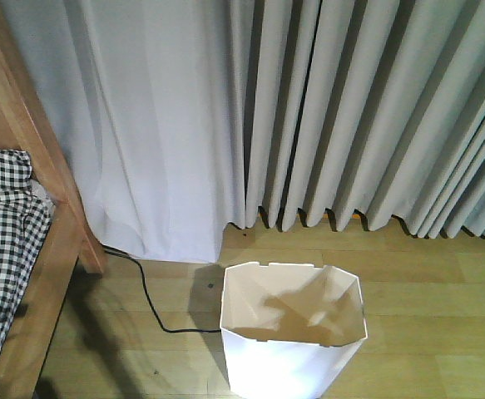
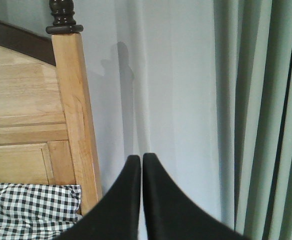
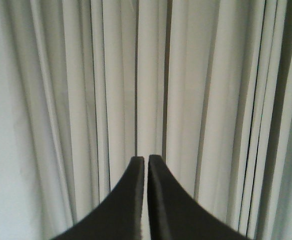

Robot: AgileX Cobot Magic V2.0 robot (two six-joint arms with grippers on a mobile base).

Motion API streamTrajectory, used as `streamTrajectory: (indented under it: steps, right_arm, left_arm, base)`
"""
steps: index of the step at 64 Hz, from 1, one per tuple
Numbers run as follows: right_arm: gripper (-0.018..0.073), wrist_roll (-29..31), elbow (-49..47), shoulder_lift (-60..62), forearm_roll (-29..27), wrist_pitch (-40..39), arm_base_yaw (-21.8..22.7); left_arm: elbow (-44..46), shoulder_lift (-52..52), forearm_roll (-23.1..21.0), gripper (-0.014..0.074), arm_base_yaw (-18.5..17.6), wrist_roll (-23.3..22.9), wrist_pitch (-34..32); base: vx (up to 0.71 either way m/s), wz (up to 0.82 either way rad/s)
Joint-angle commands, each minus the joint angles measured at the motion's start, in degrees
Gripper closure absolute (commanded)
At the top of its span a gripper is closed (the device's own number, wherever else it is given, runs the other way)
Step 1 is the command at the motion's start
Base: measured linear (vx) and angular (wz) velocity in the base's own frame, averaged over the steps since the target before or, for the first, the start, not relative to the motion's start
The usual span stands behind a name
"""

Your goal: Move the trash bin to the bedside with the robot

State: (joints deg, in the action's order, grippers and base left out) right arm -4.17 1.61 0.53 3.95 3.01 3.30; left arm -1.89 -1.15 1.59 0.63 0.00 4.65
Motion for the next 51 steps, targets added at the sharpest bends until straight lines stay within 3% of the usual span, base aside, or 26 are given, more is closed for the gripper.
streamTrajectory:
  steps: [1,51]
  right_arm:
    - [0.0568,0.1,0.1,0.8,0.2,-3.8,-0.1]
    - [0.0568,1.4,0.1,0.7,-1.4,-3.5,0.2]
  left_arm:
    - [-0.7,-0.4,-0.5,0.0603,-0.4,-0.8,-4.3]
    - [-0.7,-0.4,-0.5,0.0603,-0.4,-0.8,-4.3]
  base:
    - [0.0,0.0]
    - [0.0,0.0]
